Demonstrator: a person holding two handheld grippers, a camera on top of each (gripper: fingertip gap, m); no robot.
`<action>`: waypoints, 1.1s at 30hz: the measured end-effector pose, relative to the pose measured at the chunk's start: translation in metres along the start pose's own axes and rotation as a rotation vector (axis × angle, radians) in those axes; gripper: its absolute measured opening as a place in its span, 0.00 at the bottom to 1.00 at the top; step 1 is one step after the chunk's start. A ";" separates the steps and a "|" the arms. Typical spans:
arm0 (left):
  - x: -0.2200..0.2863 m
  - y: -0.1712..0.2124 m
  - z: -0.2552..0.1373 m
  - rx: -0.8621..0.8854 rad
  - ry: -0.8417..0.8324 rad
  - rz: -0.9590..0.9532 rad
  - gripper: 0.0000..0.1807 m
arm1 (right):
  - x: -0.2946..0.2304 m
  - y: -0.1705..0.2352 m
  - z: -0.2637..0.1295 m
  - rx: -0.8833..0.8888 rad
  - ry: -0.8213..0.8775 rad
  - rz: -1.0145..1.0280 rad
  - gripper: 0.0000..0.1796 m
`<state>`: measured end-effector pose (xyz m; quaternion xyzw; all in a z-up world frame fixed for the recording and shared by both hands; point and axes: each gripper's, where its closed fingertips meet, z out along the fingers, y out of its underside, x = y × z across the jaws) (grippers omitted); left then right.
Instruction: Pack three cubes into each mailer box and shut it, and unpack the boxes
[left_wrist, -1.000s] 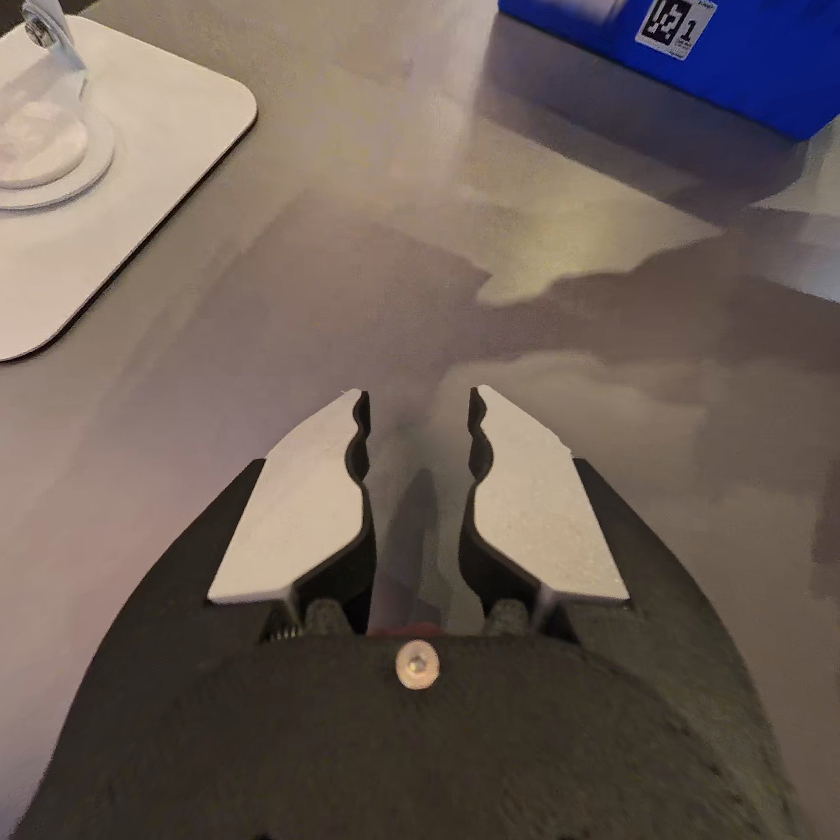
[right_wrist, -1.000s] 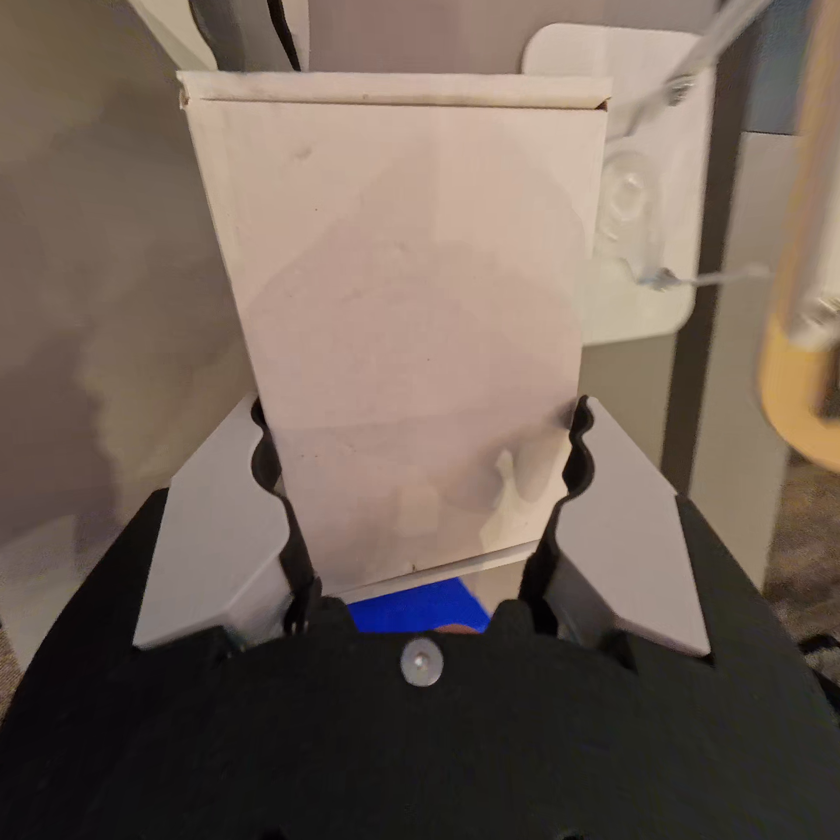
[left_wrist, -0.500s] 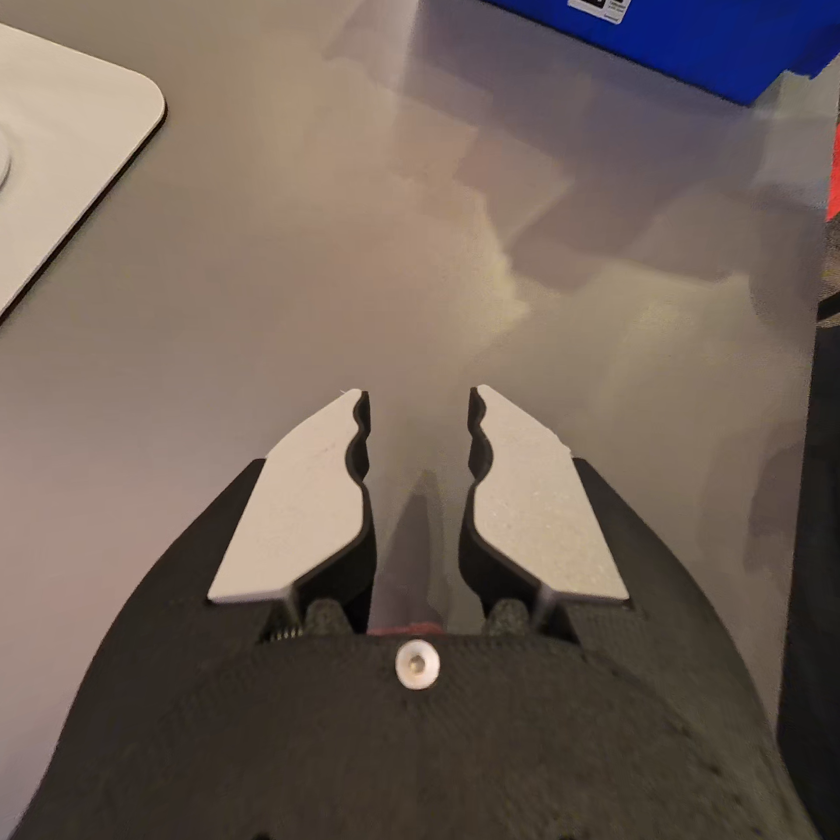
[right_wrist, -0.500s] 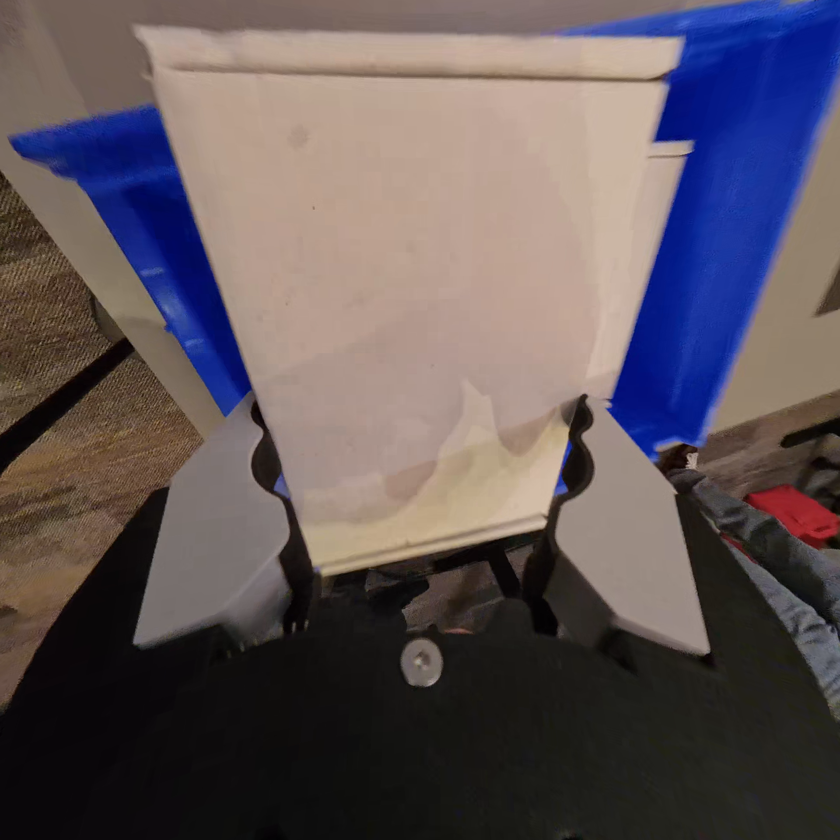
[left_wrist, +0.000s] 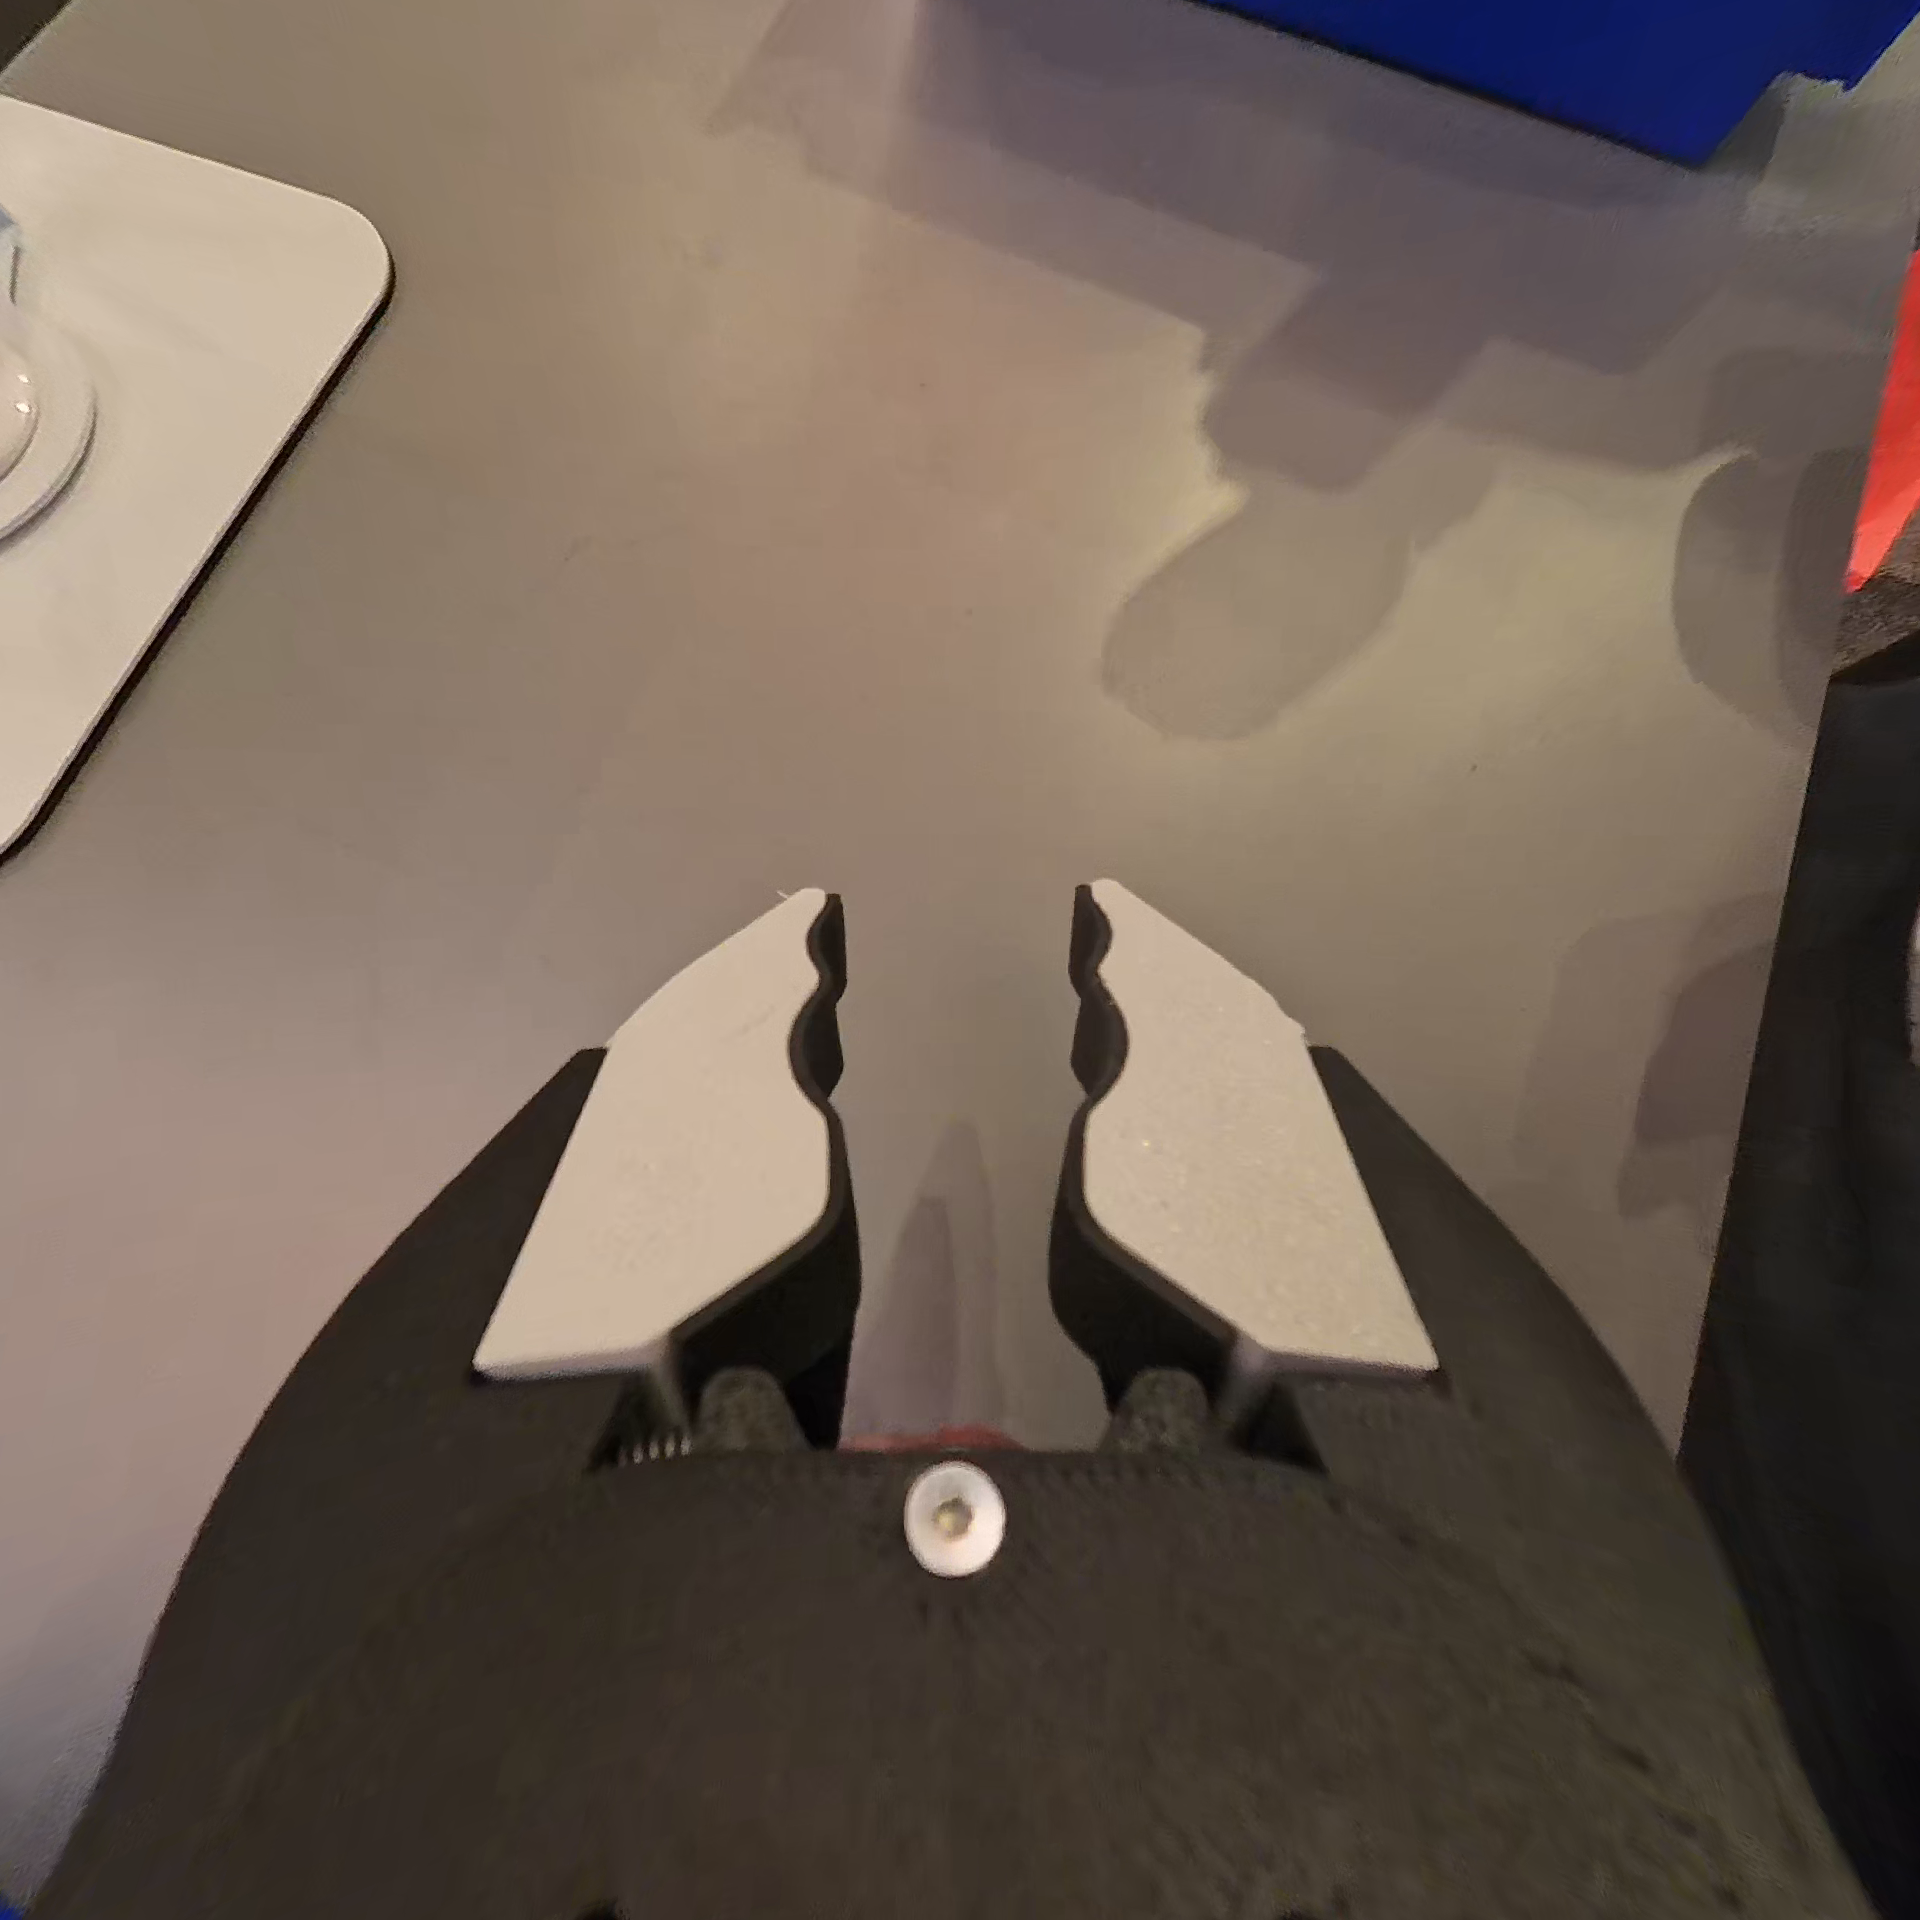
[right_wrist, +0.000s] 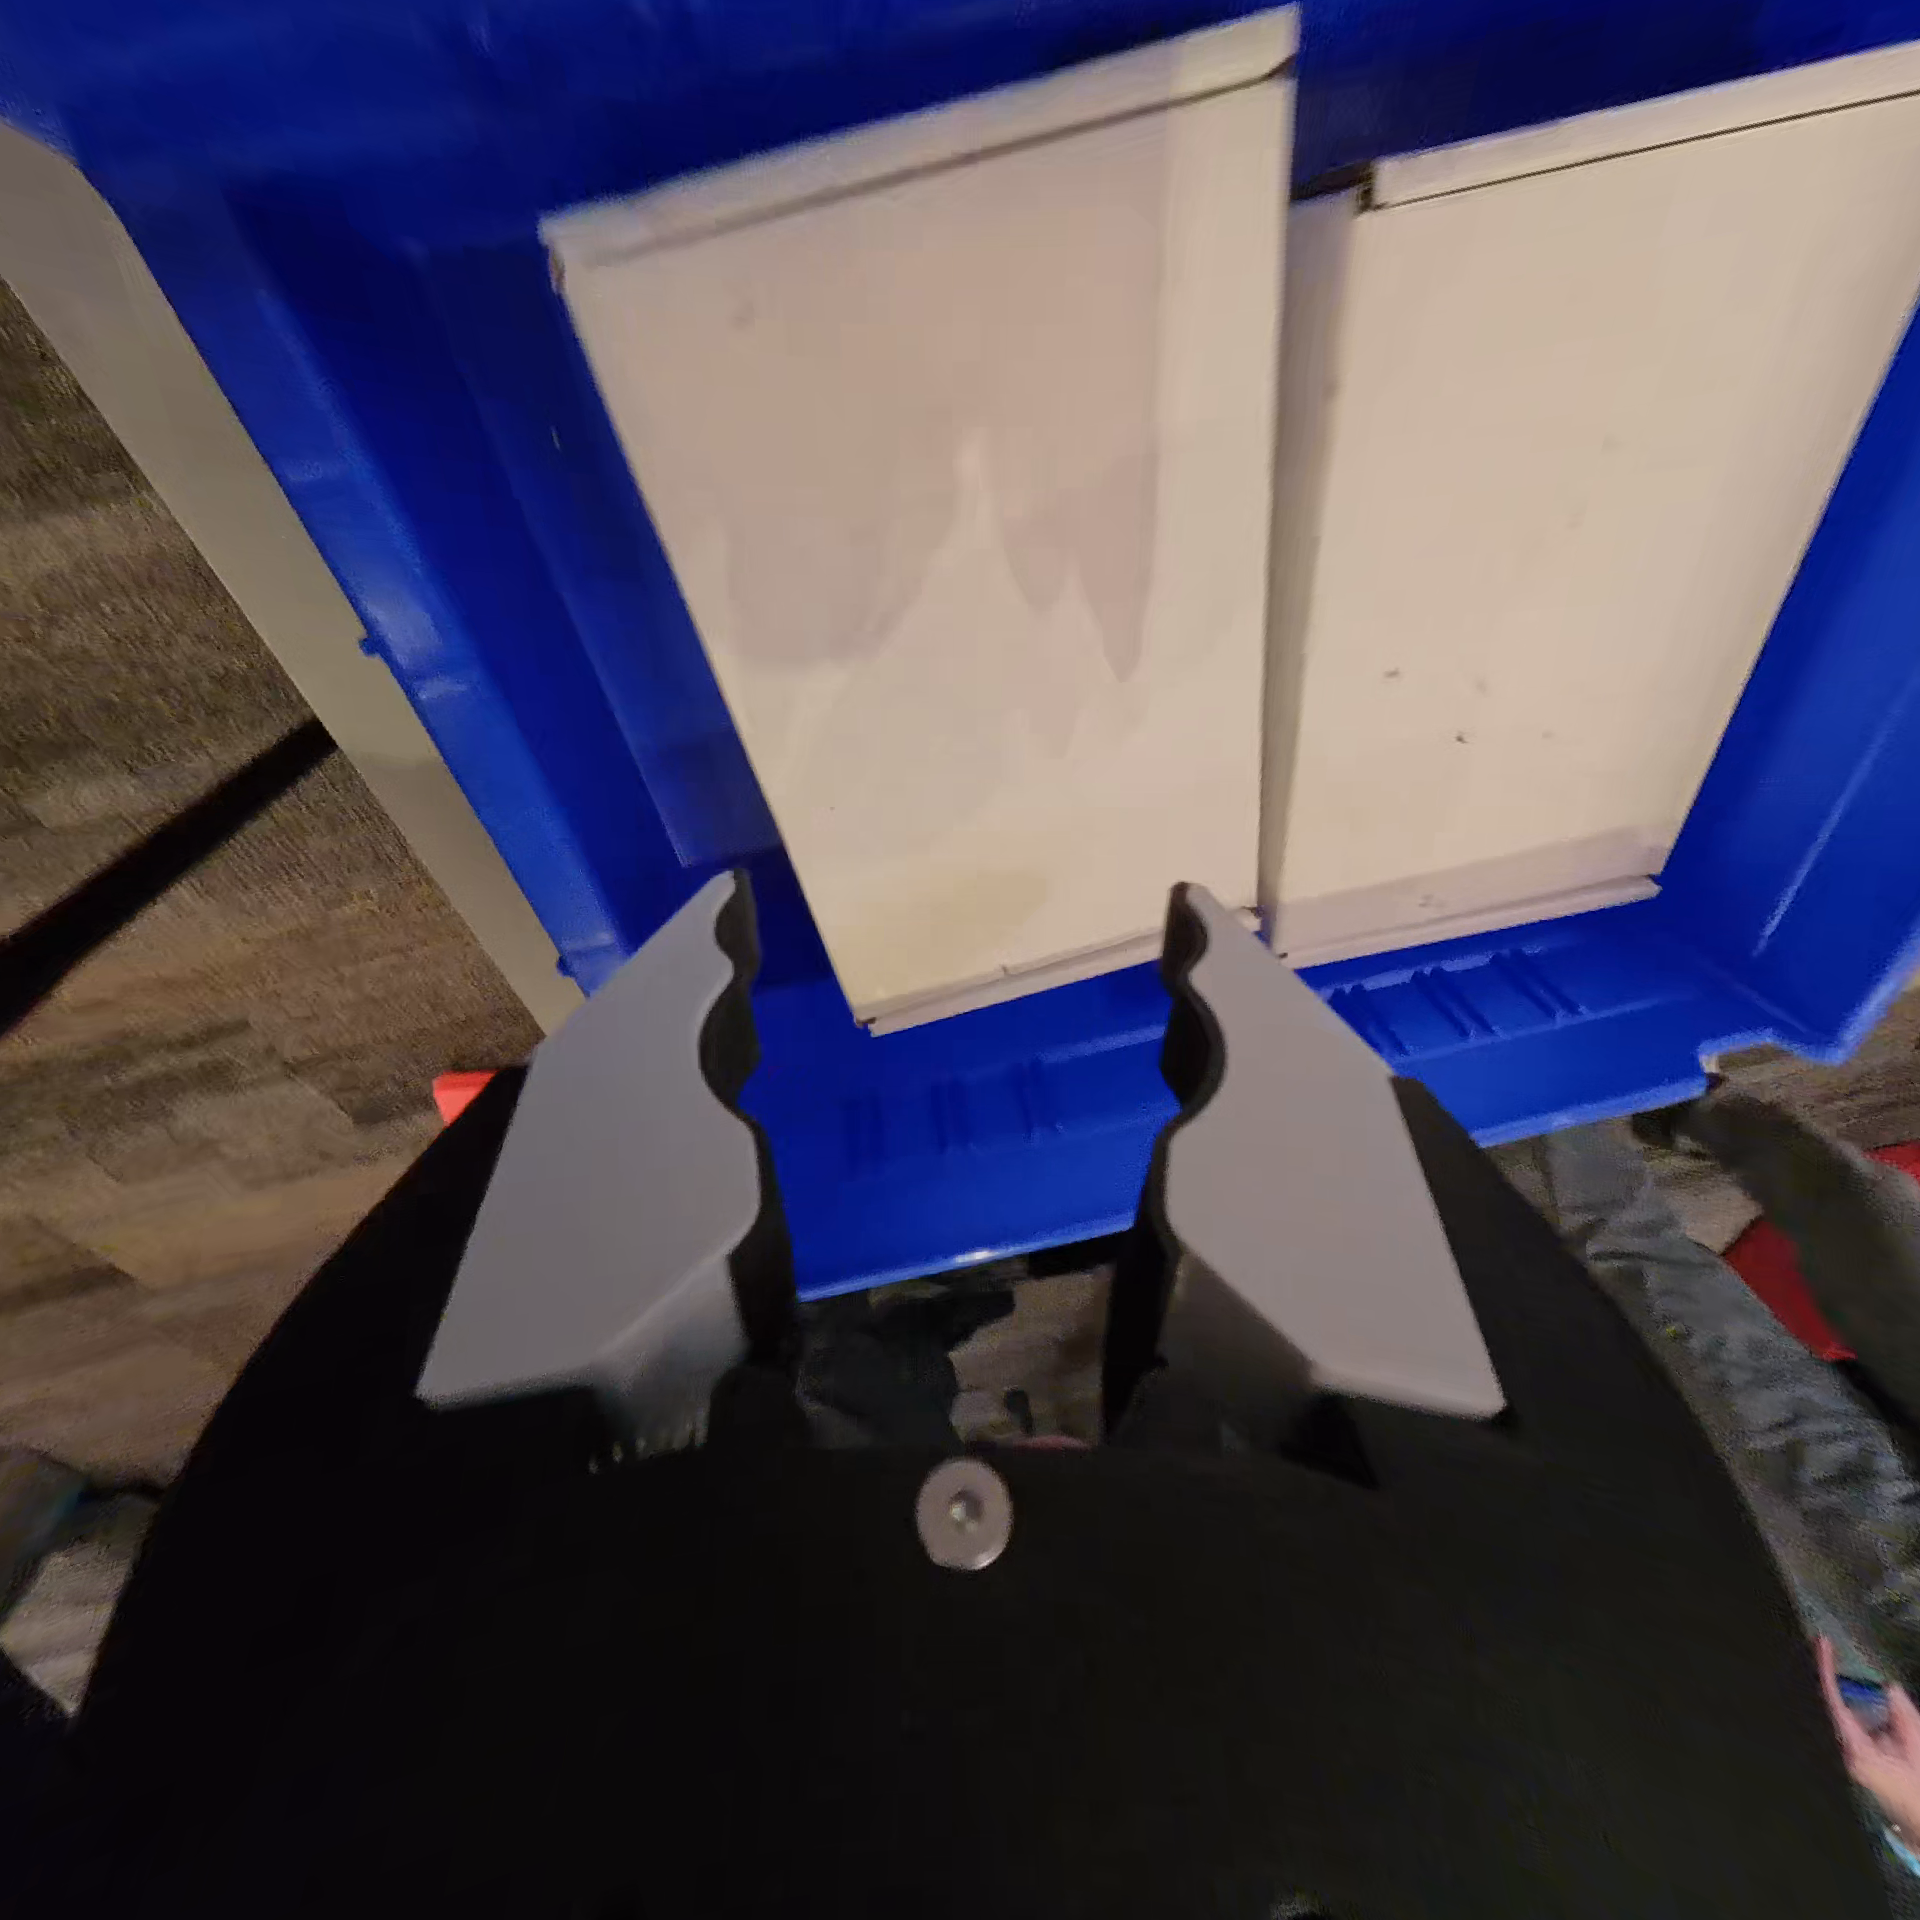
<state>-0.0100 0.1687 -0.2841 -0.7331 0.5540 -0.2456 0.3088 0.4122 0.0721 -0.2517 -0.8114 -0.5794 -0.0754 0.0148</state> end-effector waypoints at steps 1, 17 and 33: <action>0.001 0.001 -0.001 -0.006 -0.003 0.003 0.23 | 0.001 -0.003 -0.005 0.021 0.003 0.017 0.45; -0.125 0.119 -0.230 -0.314 -0.684 -0.457 0.47 | 0.046 0.085 0.013 0.324 0.015 0.944 0.37; -0.168 0.271 -0.305 -0.534 -0.582 -0.789 0.34 | 0.029 0.018 0.036 0.433 -0.206 1.034 0.22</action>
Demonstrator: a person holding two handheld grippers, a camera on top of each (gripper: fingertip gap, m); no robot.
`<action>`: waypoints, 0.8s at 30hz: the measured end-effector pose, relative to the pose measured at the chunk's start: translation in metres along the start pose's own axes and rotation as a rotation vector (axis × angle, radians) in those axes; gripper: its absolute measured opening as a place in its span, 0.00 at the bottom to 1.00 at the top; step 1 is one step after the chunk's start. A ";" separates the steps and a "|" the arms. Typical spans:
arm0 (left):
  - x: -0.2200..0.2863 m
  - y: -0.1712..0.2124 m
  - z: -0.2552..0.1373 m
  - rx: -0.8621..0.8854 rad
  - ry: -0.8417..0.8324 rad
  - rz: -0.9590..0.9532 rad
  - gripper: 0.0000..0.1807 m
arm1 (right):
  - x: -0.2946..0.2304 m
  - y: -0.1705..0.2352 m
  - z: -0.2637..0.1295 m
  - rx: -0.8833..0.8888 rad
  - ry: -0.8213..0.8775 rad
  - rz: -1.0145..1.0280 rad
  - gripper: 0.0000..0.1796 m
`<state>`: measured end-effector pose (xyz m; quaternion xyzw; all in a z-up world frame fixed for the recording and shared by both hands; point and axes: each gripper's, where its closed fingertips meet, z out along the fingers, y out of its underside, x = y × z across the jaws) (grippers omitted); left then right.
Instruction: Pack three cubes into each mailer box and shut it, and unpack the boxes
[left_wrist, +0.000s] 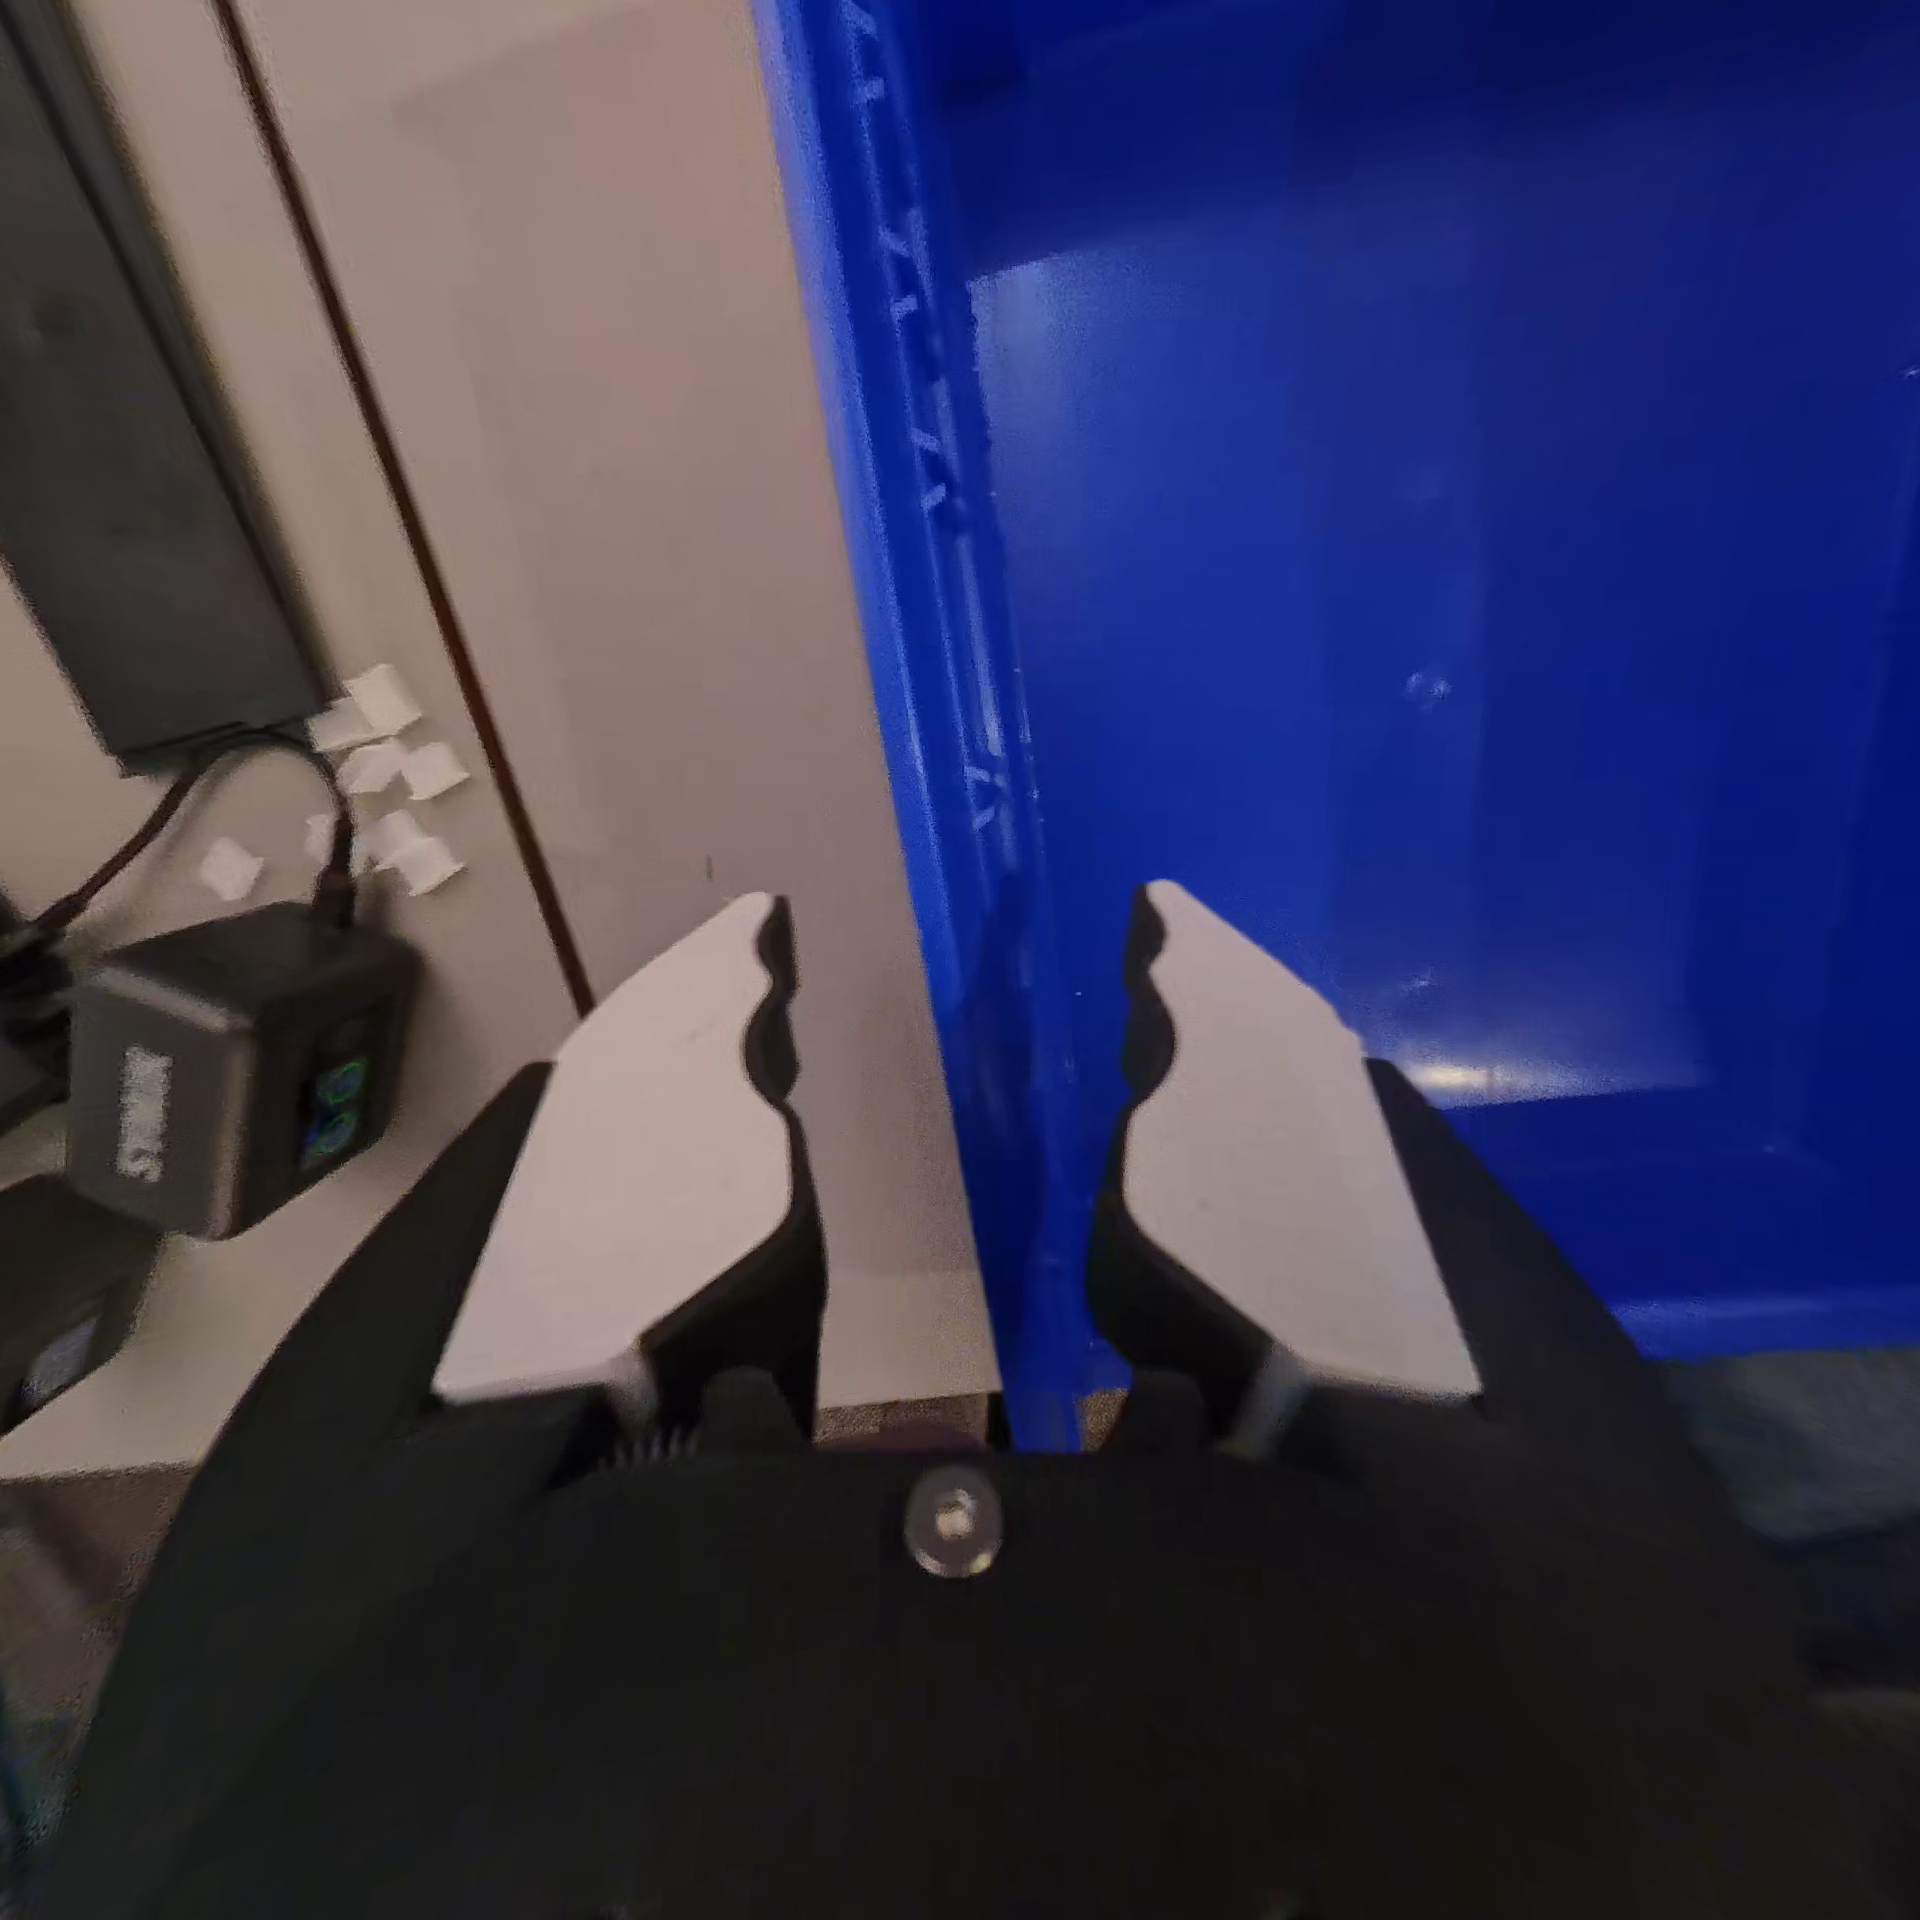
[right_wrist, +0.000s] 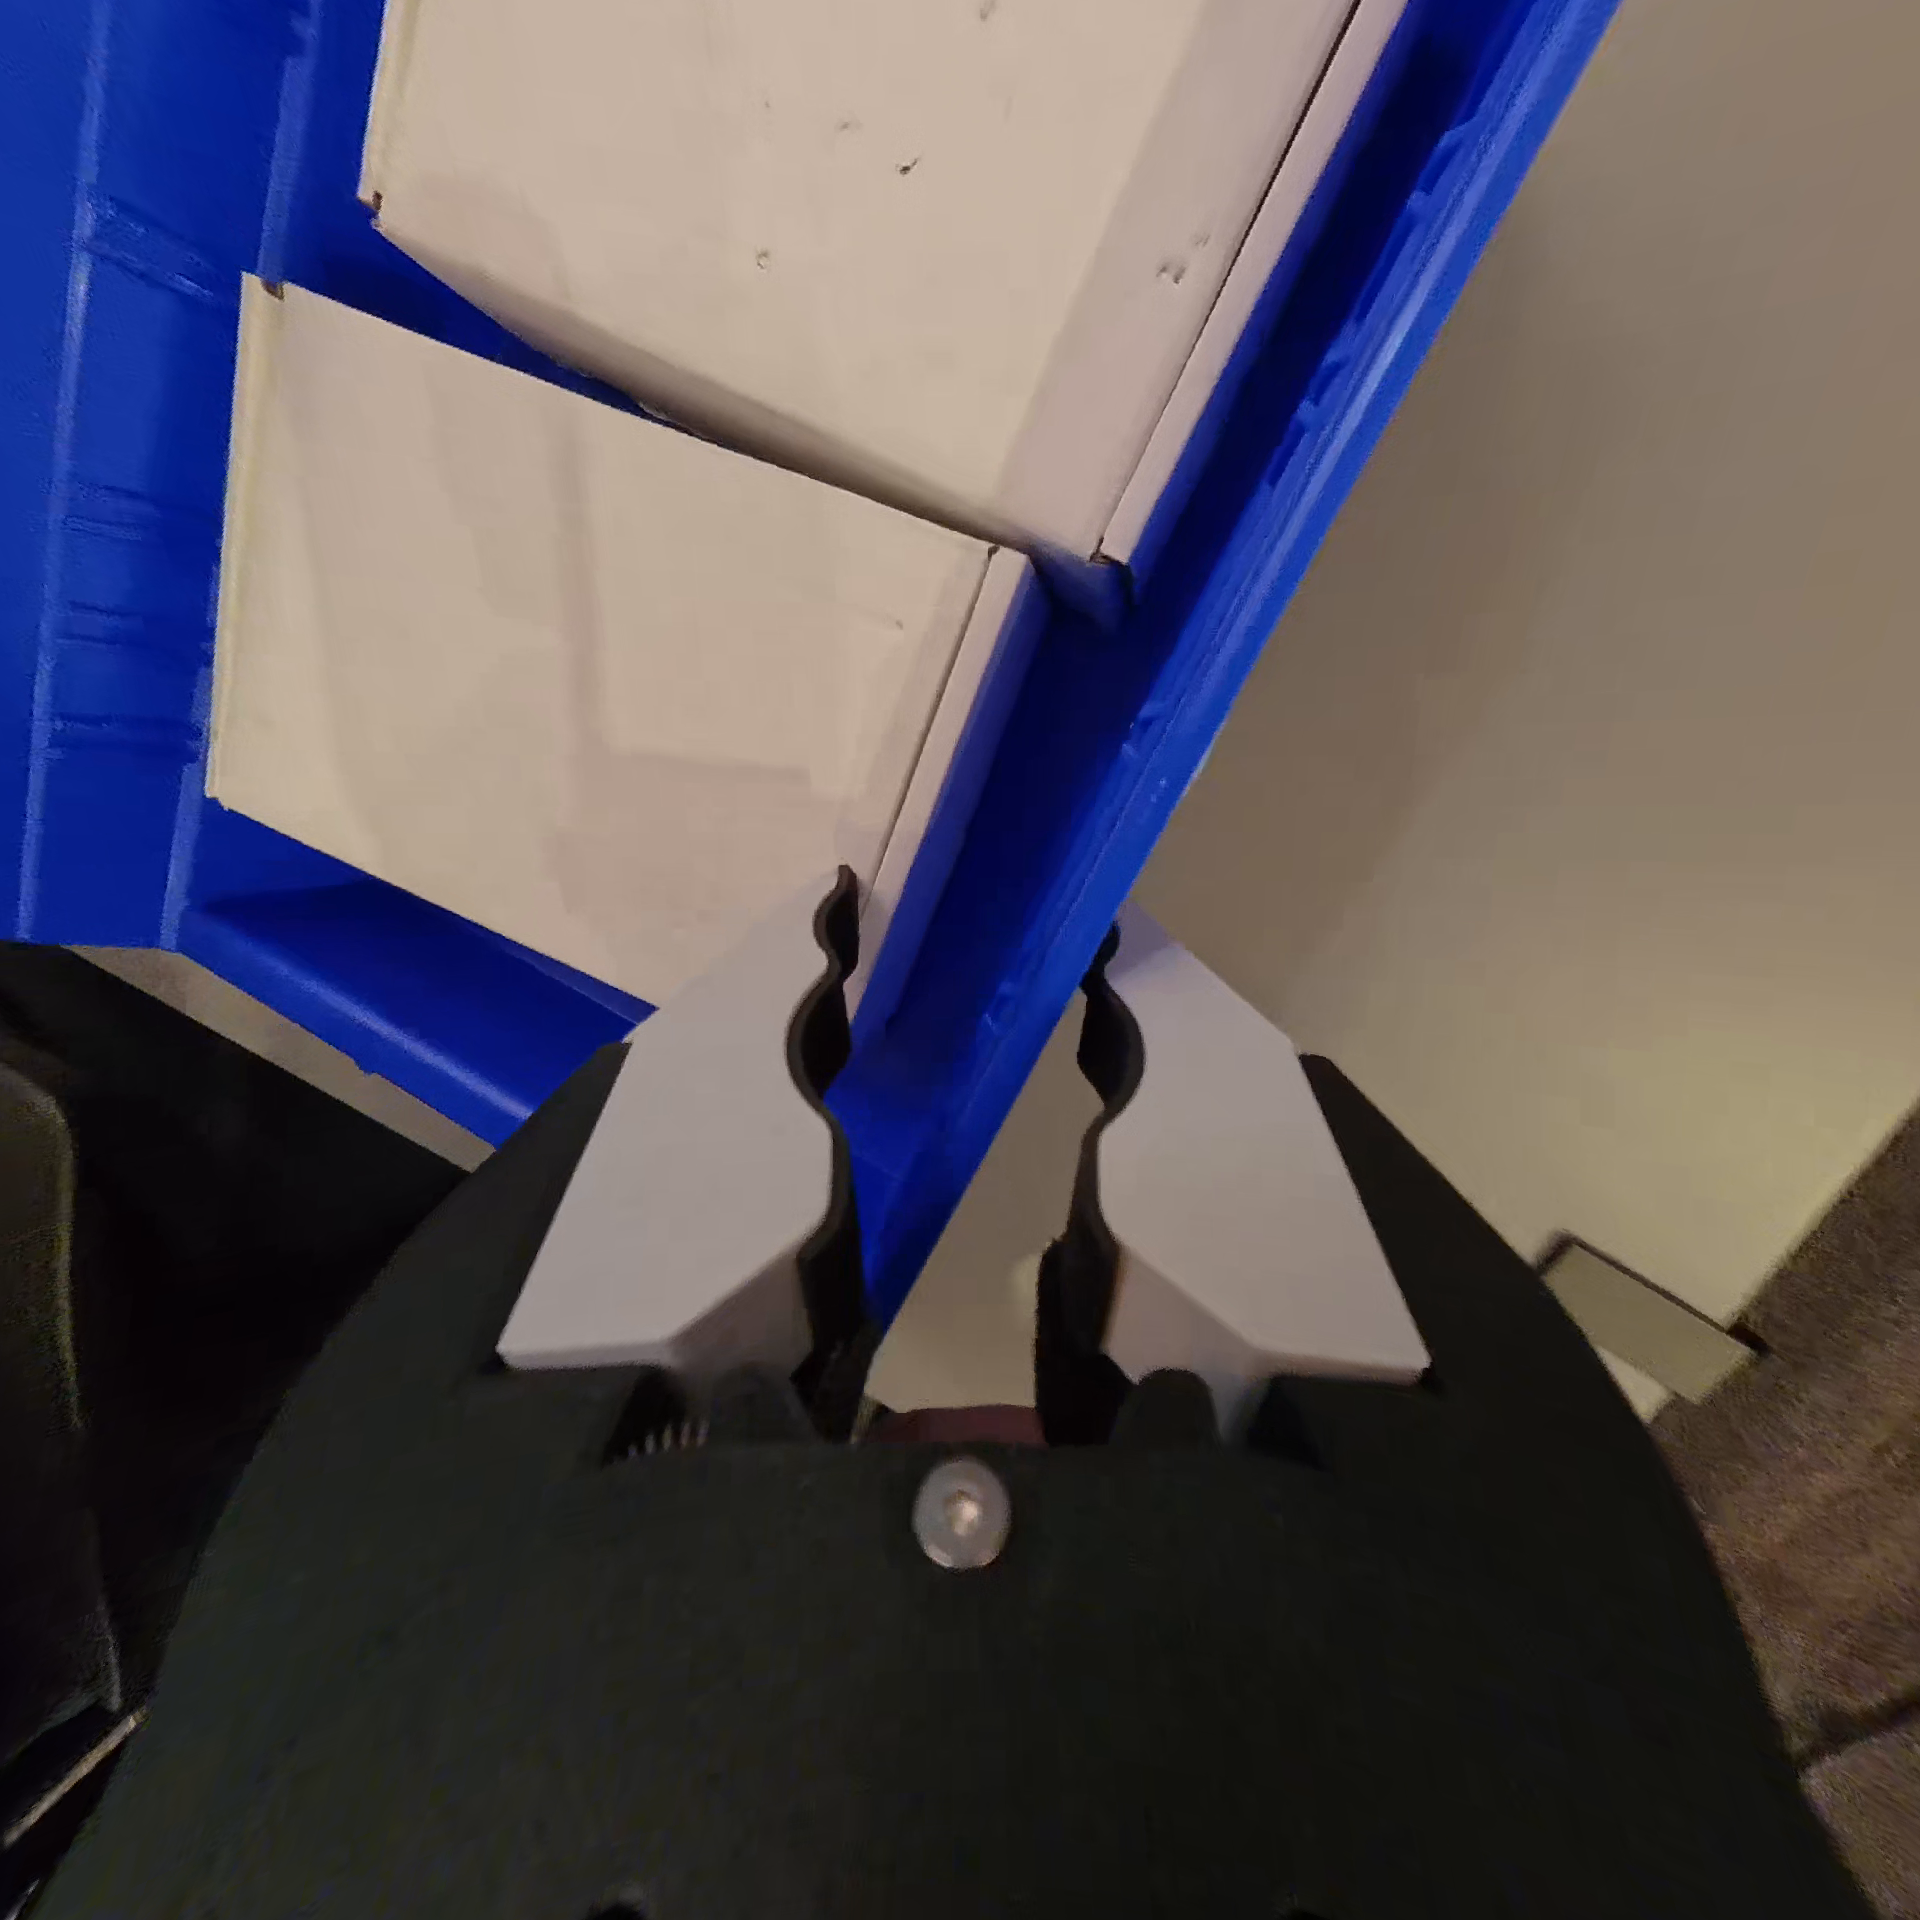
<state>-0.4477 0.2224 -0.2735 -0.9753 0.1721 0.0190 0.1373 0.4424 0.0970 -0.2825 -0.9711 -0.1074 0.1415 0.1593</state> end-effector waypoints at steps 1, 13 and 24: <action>0.000 0.001 0.004 -0.002 0.051 -0.001 0.26 | -0.007 -0.006 0.004 0.015 -0.008 0.002 0.21; 0.026 0.032 0.018 0.001 0.287 0.076 0.03 | -0.147 -0.090 0.072 0.102 -0.125 -0.050 0.18; -0.009 0.074 -0.034 0.317 0.209 -0.118 0.03 | -0.317 -0.156 0.137 0.181 -0.352 -0.051 0.17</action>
